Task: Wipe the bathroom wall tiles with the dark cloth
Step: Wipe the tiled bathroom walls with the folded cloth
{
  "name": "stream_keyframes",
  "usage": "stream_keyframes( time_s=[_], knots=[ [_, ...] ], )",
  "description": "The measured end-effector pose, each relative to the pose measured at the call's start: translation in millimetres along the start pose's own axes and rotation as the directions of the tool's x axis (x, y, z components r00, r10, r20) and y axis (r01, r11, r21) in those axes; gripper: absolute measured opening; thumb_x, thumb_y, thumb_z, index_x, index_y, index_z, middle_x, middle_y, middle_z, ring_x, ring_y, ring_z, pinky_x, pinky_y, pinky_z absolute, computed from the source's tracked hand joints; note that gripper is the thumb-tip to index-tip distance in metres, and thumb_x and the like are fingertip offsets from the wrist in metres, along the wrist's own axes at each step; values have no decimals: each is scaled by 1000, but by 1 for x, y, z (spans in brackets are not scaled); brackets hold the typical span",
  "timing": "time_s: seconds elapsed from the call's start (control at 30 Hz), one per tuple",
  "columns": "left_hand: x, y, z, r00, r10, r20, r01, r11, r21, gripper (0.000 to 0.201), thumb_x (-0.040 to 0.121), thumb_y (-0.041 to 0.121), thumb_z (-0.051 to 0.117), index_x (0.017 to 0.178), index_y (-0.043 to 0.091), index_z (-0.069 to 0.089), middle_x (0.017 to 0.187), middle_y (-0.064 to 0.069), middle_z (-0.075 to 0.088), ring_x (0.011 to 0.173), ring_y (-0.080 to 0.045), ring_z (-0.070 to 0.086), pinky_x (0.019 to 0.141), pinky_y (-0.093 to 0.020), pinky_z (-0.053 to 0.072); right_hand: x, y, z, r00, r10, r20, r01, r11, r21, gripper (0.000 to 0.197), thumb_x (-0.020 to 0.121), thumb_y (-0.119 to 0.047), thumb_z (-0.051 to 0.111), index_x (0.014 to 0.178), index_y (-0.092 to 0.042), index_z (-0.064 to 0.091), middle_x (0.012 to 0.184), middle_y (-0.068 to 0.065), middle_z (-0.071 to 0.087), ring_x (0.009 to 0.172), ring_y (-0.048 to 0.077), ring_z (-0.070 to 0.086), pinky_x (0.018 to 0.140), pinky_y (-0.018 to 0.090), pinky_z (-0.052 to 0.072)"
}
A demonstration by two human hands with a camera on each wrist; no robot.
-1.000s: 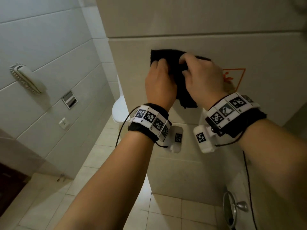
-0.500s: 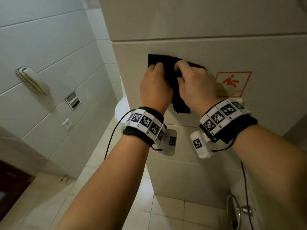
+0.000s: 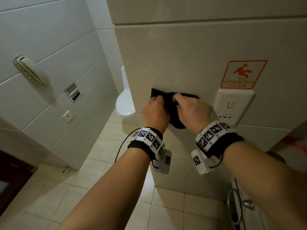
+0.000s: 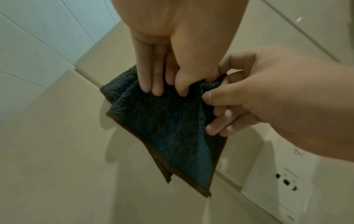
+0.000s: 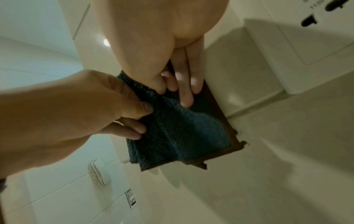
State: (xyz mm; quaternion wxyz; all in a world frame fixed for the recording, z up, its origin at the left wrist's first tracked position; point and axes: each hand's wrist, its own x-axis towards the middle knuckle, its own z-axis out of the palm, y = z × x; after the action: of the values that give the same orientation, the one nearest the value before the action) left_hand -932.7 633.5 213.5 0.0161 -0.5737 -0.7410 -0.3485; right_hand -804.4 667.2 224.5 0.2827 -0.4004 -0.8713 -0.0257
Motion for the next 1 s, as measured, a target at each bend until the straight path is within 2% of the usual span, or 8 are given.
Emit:
stream_keyframes(
  time_s=[0.13, 0.27, 0.33, 0.5, 0.57, 0.73, 0.87, 1.0],
  knots=[
    [-1, -2, 4, 1000, 8, 9, -8, 1000, 13, 2, 87, 6, 56, 87, 5, 57, 87, -14, 60, 74, -32, 56, 62, -33, 34, -1, 4, 1, 1000, 17, 16, -16, 999, -33, 18, 93, -13, 54, 109, -19, 59, 86, 4, 70, 72, 32, 66, 55, 36, 50],
    [0, 10, 9, 999, 44, 22, -44, 999, -1, 4, 88, 8, 57, 86, 4, 58, 84, -15, 62, 72, -34, 57, 60, -35, 39, -6, 11, -13, 997, 78, 16, -76, 993, -86, 19, 92, -10, 54, 108, -20, 56, 84, 2, 68, 71, 31, 64, 55, 34, 48],
    [0, 21, 12, 998, 59, 27, -59, 998, -11, 5, 88, 8, 56, 84, 4, 58, 82, -15, 62, 70, -35, 57, 59, -35, 37, -7, 15, -22, 994, 109, 27, -105, 988, -112, 21, 91, -9, 55, 107, -22, 54, 84, 2, 67, 71, 31, 64, 57, 36, 50],
    [-1, 42, 13, 996, 85, -3, -85, 995, -53, 7, 86, 8, 57, 80, 4, 58, 77, -15, 61, 66, -35, 55, 57, -33, 31, -8, 20, -46, 991, 129, 22, -124, 980, -154, 18, 92, -9, 53, 107, -19, 56, 85, 3, 67, 71, 30, 62, 55, 31, 36],
    [4, 50, 6, 994, 106, -36, -108, 992, -72, 9, 84, 9, 59, 76, 5, 58, 73, -13, 61, 63, -33, 55, 55, -32, 32, -2, 20, -56, 991, 134, 4, -132, 980, -148, 17, 92, -8, 53, 106, -17, 56, 85, 4, 66, 73, 31, 62, 57, 31, 33],
    [32, 75, -30, 971, 147, -190, -171, 979, -116, 6, 79, 10, 61, 73, 7, 60, 69, -9, 63, 60, -28, 55, 52, -31, 37, 29, 14, -98, 987, 106, -117, -119, 987, -110, 19, 89, -5, 56, 104, -17, 56, 86, 7, 67, 78, 33, 64, 61, 34, 41],
    [54, 99, -64, 942, 158, -296, -209, 966, -151, 8, 81, 14, 63, 76, 9, 60, 72, -7, 64, 64, -25, 56, 55, -34, 42, 59, 7, -139, 977, 38, -209, -65, 991, -120, 18, 90, -7, 53, 106, -15, 56, 93, 8, 67, 84, 34, 63, 62, 33, 36],
    [74, 116, -89, 924, 161, -346, -225, 962, -154, 8, 81, 13, 58, 75, 14, 54, 72, -2, 59, 66, -19, 49, 57, -29, 34, 79, 4, -161, 957, -3, -291, -33, 992, -119, 16, 91, -7, 53, 106, -12, 54, 95, 9, 65, 85, 34, 60, 61, 34, 33]
  ],
)
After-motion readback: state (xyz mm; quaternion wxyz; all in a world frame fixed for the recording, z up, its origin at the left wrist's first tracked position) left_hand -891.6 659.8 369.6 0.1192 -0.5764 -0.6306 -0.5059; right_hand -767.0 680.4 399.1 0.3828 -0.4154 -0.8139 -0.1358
